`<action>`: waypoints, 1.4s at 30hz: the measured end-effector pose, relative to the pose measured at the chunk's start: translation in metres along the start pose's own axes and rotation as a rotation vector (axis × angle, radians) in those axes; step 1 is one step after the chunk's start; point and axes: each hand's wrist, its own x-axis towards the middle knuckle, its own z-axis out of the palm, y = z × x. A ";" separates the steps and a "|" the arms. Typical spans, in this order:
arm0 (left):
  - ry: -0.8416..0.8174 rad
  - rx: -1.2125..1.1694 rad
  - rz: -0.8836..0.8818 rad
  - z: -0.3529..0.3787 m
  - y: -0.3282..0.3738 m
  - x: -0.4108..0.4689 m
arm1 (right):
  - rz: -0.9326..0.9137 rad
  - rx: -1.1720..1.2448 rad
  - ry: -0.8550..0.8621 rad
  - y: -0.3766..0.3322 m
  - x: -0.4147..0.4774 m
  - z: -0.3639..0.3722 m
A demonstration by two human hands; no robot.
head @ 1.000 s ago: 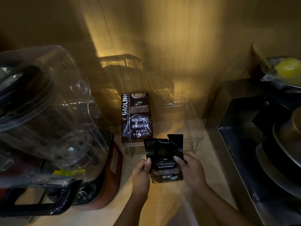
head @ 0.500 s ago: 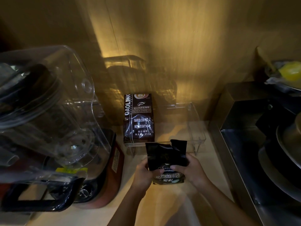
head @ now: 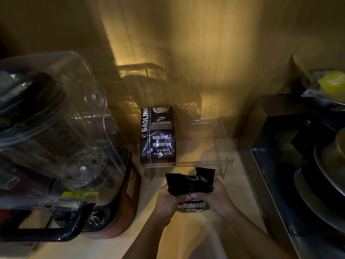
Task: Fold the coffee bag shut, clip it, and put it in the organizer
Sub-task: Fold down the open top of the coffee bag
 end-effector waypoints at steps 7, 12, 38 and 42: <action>0.042 -0.054 0.037 0.002 0.000 -0.004 | -0.006 0.087 0.005 -0.006 -0.002 0.003; 0.025 -0.051 0.044 0.002 0.001 -0.007 | -0.002 0.130 0.001 -0.008 -0.006 0.002; 0.033 -0.219 -0.118 0.005 0.014 -0.004 | 0.167 0.402 0.020 -0.016 -0.007 -0.003; -0.014 -0.227 -0.143 -0.004 0.014 -0.006 | 0.180 0.422 -0.015 -0.015 -0.010 -0.004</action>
